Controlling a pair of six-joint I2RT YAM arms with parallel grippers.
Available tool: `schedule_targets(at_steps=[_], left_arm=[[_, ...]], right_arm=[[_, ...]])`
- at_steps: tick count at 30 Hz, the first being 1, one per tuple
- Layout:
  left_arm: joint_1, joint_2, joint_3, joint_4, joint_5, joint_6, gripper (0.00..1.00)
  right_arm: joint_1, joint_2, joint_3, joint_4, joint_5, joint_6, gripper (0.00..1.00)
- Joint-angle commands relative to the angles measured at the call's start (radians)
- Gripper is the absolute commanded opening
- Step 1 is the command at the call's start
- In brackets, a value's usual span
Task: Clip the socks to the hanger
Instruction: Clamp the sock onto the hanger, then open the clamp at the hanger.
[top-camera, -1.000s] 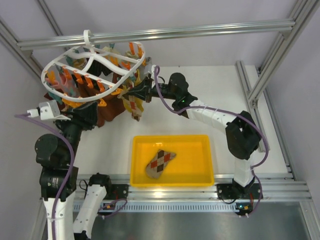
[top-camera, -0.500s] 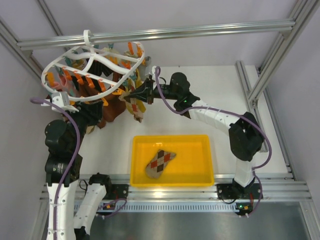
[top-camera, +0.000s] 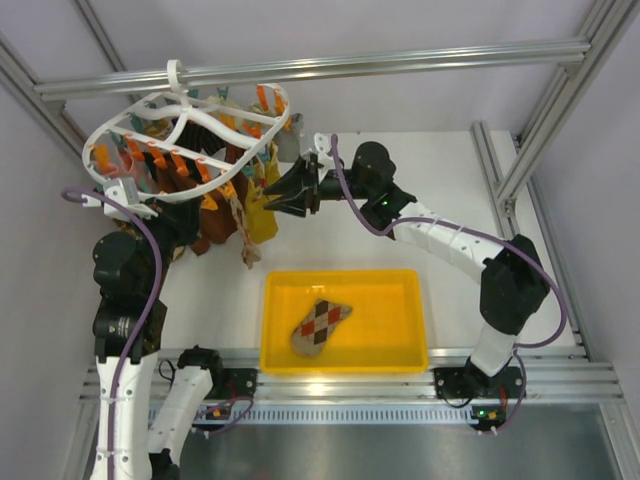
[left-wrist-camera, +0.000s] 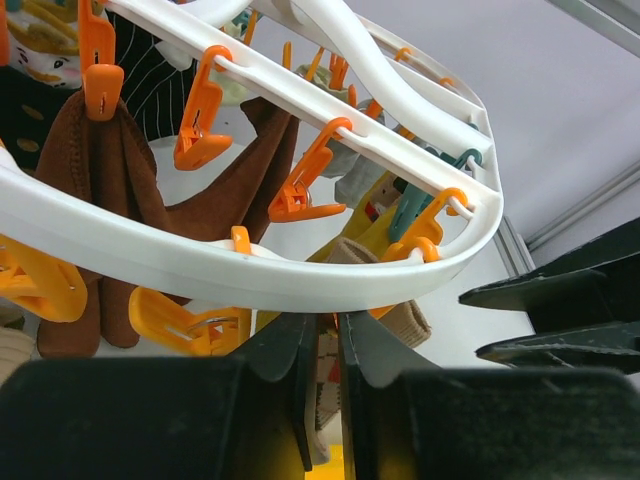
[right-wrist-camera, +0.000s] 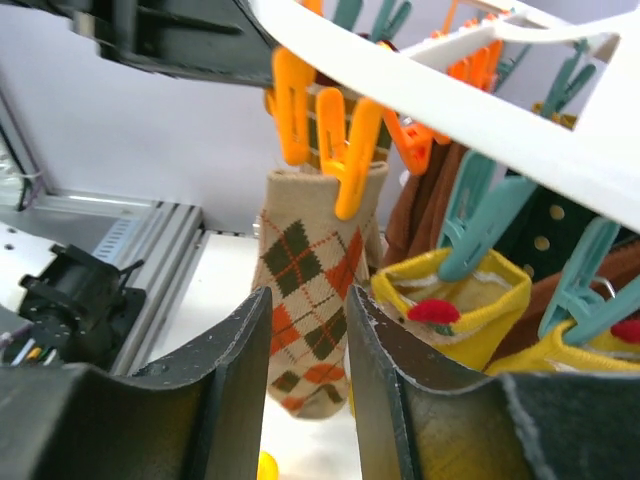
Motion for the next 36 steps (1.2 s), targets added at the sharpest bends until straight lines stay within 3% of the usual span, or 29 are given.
schedule_targets(at_steps=[1,15,36], left_arm=[[0.002,-0.001,0.002,0.055,0.008,0.0,0.02],[0.002,-0.015,0.013,0.044,0.037,0.035,0.0],[0.002,-0.023,-0.001,0.062,0.108,0.084,0.0]], right_arm=[[0.018,-0.053,0.075,0.054,-0.06,0.089,0.35],[0.174,0.102,0.264,0.019,0.065,0.051,0.4],[0.202,0.24,0.322,0.094,0.174,0.026,0.42]])
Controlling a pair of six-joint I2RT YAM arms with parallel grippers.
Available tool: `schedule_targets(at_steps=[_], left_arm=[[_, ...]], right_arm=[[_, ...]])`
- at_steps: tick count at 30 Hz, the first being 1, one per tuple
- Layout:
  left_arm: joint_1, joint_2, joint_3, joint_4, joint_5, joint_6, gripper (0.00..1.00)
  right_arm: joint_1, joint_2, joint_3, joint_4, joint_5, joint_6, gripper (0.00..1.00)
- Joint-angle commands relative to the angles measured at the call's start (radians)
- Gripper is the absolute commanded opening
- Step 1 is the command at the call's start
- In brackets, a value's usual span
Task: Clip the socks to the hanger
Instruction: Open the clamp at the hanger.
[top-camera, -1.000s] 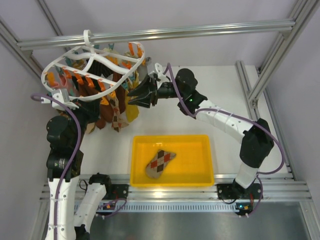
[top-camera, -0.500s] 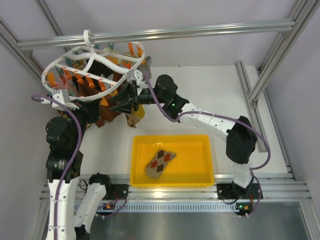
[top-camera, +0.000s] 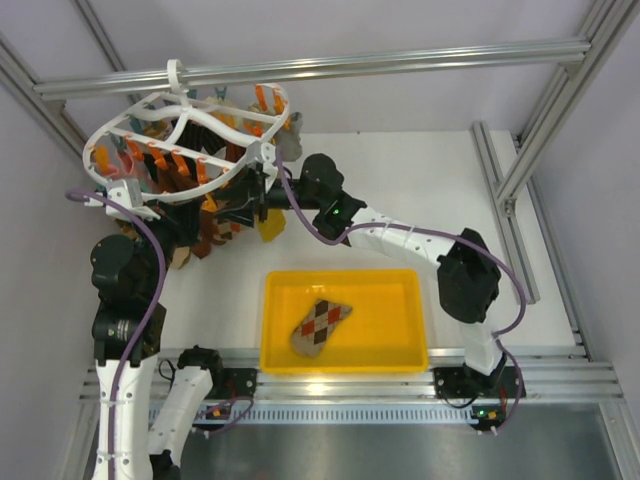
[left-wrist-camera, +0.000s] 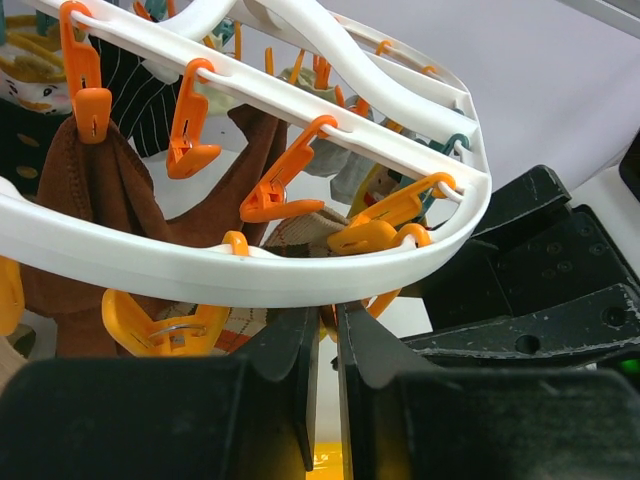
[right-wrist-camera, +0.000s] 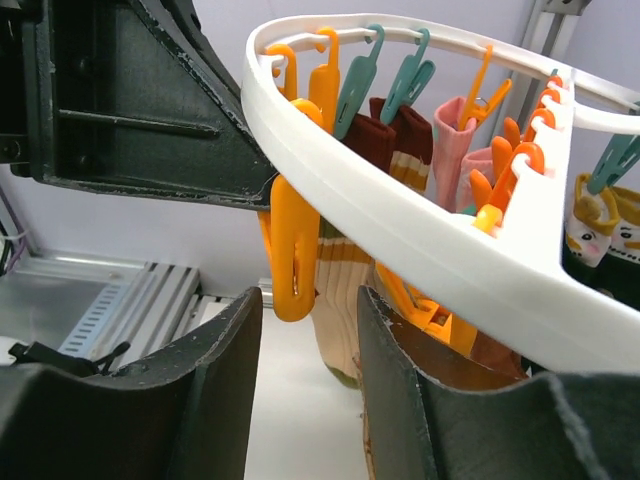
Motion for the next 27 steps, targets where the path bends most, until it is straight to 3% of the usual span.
schedule_targets(at_steps=[1,6,9,10,11,14,15,18,27], left_arm=[[-0.002,-0.008,-0.001,0.054,0.065,0.014,0.0],[0.0,-0.006,-0.006,0.054,0.072,0.017,0.0],[0.0,-0.008,-0.006,0.045,0.062,0.019,0.0],[0.0,-0.015,-0.01,0.047,0.057,0.011,0.02],[0.0,-0.021,-0.015,0.048,0.042,0.005,0.1],[0.0,-0.066,-0.059,0.088,0.033,-0.003,0.32],[0.0,-0.084,-0.076,0.103,0.023,-0.003,0.5],[0.0,-0.147,-0.151,0.169,0.026,0.019,0.61],[0.0,-0.192,-0.265,0.327,0.091,0.019,0.64]], right_arm=[[0.024,0.022,0.064,0.055,0.003,-0.019,0.42],[0.038,0.039,0.07,0.061,-0.008,-0.048,0.39],[0.047,0.042,0.067,0.072,0.01,-0.066,0.19],[0.049,0.042,0.064,0.077,0.018,-0.069,0.06],[0.05,0.043,0.062,0.083,0.026,-0.076,0.02],[0.055,0.048,0.059,0.097,0.058,-0.111,0.0],[0.057,0.048,0.051,0.116,0.069,-0.123,0.0],[0.057,0.051,0.033,0.136,0.092,-0.157,0.0],[0.061,0.046,-0.028,0.23,0.124,-0.224,0.0]])
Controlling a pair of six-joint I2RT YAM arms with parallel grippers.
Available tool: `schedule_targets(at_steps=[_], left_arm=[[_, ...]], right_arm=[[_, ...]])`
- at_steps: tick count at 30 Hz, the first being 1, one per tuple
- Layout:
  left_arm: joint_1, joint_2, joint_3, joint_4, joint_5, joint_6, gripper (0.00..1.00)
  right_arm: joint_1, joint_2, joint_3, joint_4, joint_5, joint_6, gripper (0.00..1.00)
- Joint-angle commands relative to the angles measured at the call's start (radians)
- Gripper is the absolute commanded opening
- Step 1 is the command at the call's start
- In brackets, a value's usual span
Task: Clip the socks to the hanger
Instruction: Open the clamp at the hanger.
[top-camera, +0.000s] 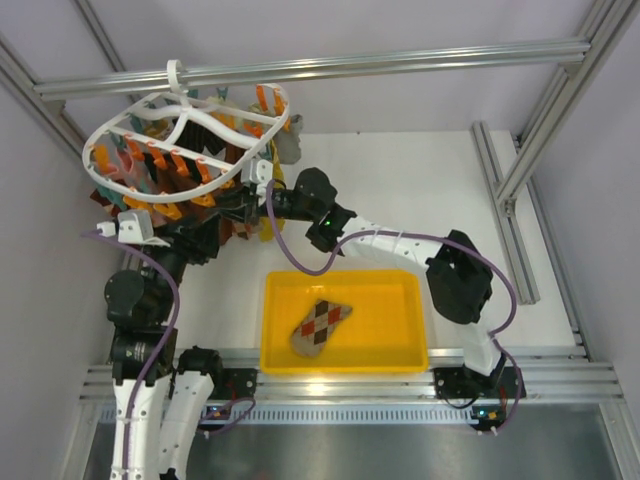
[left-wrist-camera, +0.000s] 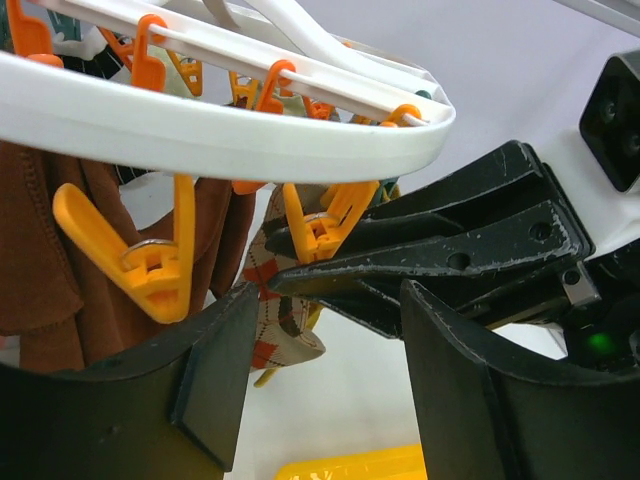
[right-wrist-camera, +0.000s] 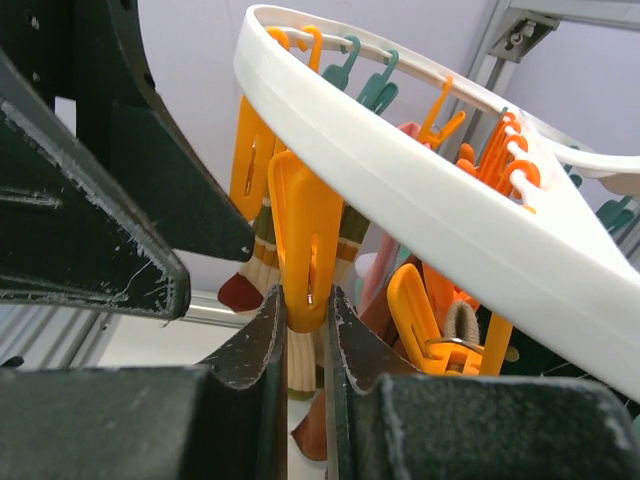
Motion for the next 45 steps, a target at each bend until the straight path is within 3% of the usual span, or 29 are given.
schedule_targets(at_steps=[1,11,21,27,28,32,36,40,44,45], left_arm=[[-0.001,0.011,-0.009,0.144,0.019,0.002,0.64],[-0.001,0.093,0.001,0.257,-0.066,-0.039,0.62],[-0.001,0.12,0.011,0.296,-0.119,-0.07,0.52],[-0.001,0.128,0.023,0.281,-0.119,-0.079,0.24],[-0.001,0.131,0.024,0.277,-0.112,-0.079,0.13],[-0.001,0.13,0.04,0.242,-0.11,-0.076,0.0],[-0.001,0.131,0.047,0.225,-0.101,-0.074,0.0],[-0.001,0.137,0.049,0.225,-0.09,-0.071,0.0],[-0.001,0.143,0.055,0.198,-0.079,-0.068,0.0],[-0.001,0.145,0.057,0.196,-0.081,-0.068,0.0]], right_arm=[[0.023,-0.001,-0.015,0.113,0.014,-0.055,0.0],[0.043,-0.022,-0.055,0.128,0.028,-0.1,0.0],[0.073,-0.026,-0.064,0.099,0.057,-0.169,0.0],[0.08,-0.042,-0.082,0.074,0.068,-0.192,0.0],[0.08,-0.049,-0.087,0.068,0.069,-0.195,0.02],[0.074,-0.07,-0.111,0.031,0.086,-0.192,0.26],[0.066,-0.105,-0.136,-0.042,0.086,-0.179,0.49],[0.036,-0.174,-0.176,-0.139,0.037,-0.159,0.63],[-0.029,-0.243,-0.22,-0.353,-0.145,-0.159,0.77],[-0.042,-0.257,-0.235,-0.398,-0.182,-0.17,0.89]])
